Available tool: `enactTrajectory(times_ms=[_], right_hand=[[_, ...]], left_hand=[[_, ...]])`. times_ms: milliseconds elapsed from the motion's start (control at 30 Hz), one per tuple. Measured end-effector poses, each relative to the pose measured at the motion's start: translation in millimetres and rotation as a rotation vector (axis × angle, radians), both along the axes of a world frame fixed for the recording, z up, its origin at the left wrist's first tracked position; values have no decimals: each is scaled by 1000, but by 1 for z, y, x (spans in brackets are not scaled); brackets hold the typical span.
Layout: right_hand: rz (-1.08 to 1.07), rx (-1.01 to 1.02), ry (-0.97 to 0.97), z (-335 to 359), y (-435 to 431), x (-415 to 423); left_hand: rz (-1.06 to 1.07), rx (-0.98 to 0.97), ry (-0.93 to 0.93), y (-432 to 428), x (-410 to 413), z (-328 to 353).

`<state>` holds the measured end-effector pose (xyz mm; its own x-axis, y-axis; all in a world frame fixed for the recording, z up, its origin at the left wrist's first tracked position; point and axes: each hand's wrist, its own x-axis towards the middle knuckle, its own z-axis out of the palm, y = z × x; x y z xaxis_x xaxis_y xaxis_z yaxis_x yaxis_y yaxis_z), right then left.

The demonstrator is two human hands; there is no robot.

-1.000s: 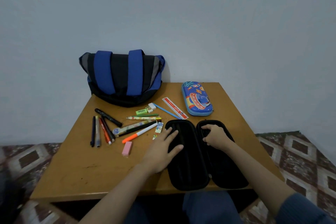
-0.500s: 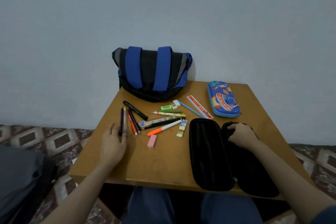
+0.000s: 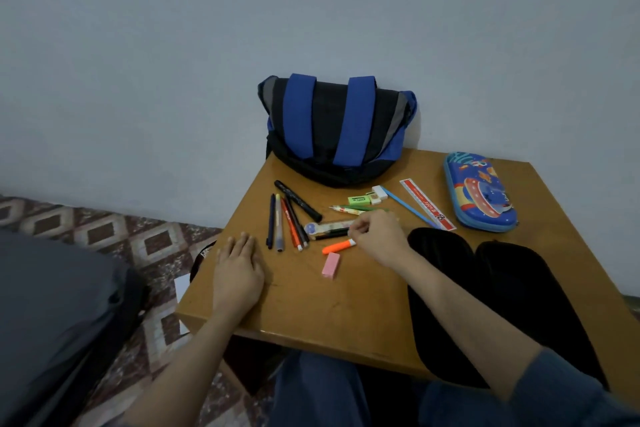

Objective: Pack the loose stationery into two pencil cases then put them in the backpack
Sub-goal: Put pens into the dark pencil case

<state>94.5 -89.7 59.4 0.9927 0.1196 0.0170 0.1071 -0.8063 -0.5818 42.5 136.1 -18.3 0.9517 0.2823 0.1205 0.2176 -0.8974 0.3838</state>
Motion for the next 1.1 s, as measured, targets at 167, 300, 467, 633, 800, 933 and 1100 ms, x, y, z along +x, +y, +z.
enactTrajectory(times_ms=[167, 300, 467, 633, 800, 933, 1100], right_hand=[[108, -108, 22, -7, 47, 11], [116, -133, 21, -12, 69, 17], [104, -184, 41, -24, 84, 22], [62, -209, 71, -28, 90, 26], [31, -262, 99, -25, 95, 24], [9, -252, 109, -22, 94, 22], [-64, -192, 76, -17, 85, 23]], left_hand=[[21, -4, -15, -2, 1, 1], [28, -3, -13, -1, 2, 0], [38, -6, -16, 0, 2, -1], [41, -11, -18, -1, 2, 0], [44, -11, -15, -1, 2, 0], [42, -13, -10, -1, 2, -1], [40, -20, -11, -1, 2, 0]])
